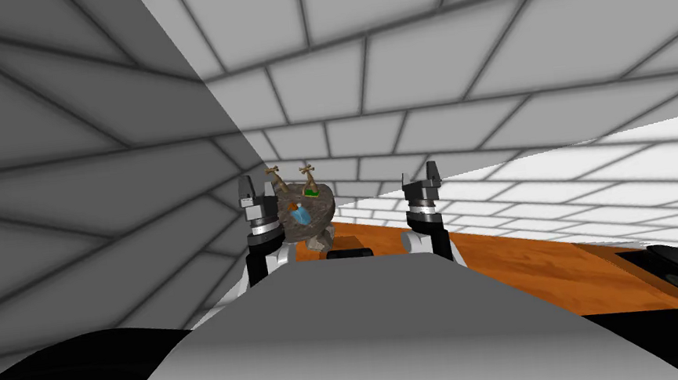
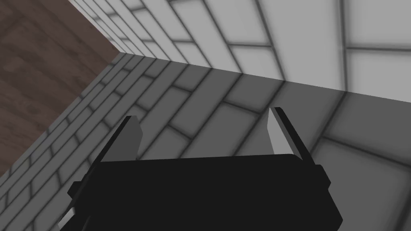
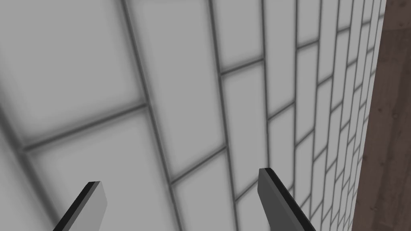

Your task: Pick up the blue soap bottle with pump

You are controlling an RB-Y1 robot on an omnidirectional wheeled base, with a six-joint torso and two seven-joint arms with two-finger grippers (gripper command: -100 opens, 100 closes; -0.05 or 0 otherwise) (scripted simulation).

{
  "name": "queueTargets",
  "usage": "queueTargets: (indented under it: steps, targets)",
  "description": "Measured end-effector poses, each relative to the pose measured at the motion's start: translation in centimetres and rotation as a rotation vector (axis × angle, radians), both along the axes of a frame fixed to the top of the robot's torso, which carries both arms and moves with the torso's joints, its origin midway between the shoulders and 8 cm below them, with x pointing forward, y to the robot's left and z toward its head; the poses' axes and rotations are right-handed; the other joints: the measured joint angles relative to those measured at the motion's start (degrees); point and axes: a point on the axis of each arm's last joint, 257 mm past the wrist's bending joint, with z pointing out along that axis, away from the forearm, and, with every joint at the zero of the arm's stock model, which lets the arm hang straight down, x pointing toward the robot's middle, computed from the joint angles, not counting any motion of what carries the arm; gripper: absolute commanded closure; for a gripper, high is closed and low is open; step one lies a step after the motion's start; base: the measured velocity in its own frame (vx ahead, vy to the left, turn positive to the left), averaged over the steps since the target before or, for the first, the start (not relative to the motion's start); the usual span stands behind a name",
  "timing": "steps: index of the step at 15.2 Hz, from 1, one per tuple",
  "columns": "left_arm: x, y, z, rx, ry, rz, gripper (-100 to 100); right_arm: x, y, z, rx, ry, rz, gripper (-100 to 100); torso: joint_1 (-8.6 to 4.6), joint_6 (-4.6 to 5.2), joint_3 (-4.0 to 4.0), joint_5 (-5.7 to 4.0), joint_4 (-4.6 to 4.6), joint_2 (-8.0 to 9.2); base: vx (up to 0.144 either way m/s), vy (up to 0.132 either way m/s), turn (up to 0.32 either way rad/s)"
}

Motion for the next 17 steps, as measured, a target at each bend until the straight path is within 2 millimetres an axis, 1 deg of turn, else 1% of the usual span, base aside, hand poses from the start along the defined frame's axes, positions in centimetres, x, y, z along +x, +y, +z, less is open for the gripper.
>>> queueTargets:
  steps: [2, 5, 9, 15, 17]
  targets:
    - [0.3, 0.0, -0.4, 0.024, 0.025, -0.007, -100, 0.0, 0.0, 0.0, 0.000, 0.000, 0.000, 0, -0.09, 0.01, -0.02, -0.02, -0.01, -0.04, 0.022, -0.051, -0.060]
    - [1.0, 0.3, -1.7, 0.060, 0.087, -0.010, -100, 0.0, 0.0, 0.0, 0.000, 0.000, 0.000, 0, -0.23, 0.01, -0.07, -0.05, -0.03, -0.12, 0.035, -0.067, -0.049]
    - [1.9, 1.6, -3.9, 0.090, 0.189, 0.006, -100, 0.0, 0.0, 0.0, 0.000, 0.000, 0.000, 0, -0.32, 0.01, -0.09, -0.07, -0.04, -0.15, 0.036, -0.080, -0.056]
    - [3.0, 4.7, -7.4, 0.112, 0.341, 0.050, -100, 0.0, 0.0, 0.0, 0.000, 0.000, 0.000, 0, -0.37, 0.01, -0.11, -0.08, -0.04, -0.18, 0.039, -0.080, -0.059]
    - [3.1, 5.3, -8.4, 0.113, 0.382, 0.063, -100, 0.0, 0.0, 0.0, 0.000, 0.000, 0.000, 0, -0.29, 0.01, -0.09, -0.06, -0.04, -0.15, 0.040, -0.064, -0.067]
